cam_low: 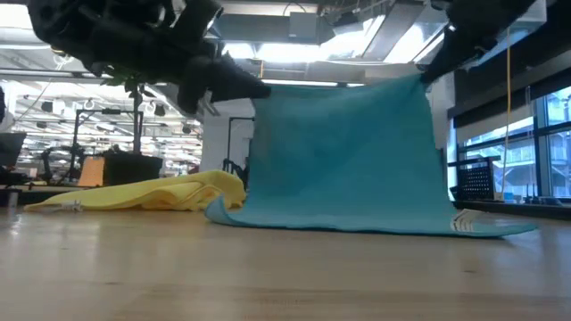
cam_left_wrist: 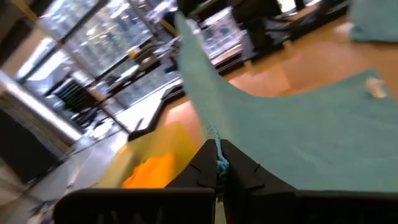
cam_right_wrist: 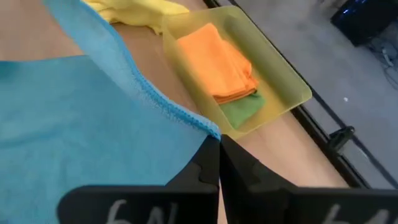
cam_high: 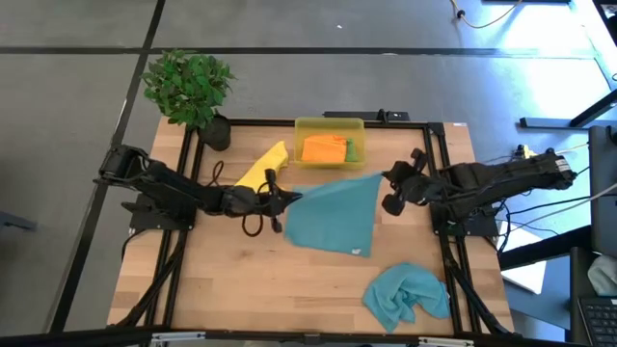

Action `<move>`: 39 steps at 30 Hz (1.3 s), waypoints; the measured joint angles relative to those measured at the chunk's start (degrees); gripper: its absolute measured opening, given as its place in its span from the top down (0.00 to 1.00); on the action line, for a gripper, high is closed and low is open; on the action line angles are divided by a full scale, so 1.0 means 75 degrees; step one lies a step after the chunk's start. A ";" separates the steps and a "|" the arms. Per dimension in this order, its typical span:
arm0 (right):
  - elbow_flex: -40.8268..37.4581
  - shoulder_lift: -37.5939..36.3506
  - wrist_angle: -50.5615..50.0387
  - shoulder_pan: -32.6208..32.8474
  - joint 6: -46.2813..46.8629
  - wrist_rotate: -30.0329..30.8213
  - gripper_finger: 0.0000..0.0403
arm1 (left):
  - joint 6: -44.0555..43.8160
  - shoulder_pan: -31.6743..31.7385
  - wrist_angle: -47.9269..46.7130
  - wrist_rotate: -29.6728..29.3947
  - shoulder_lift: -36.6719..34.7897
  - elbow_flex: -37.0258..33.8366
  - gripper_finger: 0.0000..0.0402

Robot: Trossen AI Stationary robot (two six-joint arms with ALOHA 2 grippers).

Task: Fold microfiber towels
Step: Fold the top blue microfiber cloth

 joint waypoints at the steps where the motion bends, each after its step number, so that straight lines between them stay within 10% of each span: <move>1: -0.0052 -0.0039 0.0035 -0.0002 0.0017 -0.0084 1.00 | -0.0001 0.0025 -0.0126 0.0156 0.0000 0.0015 1.00; 11: -0.1674 0.0437 0.1947 0.0864 0.0971 -0.1420 1.00 | -0.0891 -0.0234 -0.2071 0.0214 0.0114 0.0001 1.00; 39: -0.2146 0.2297 0.4107 0.2624 0.2294 -0.3108 0.98 | -0.1410 -0.0809 -0.1368 0.1075 0.1501 0.0009 1.00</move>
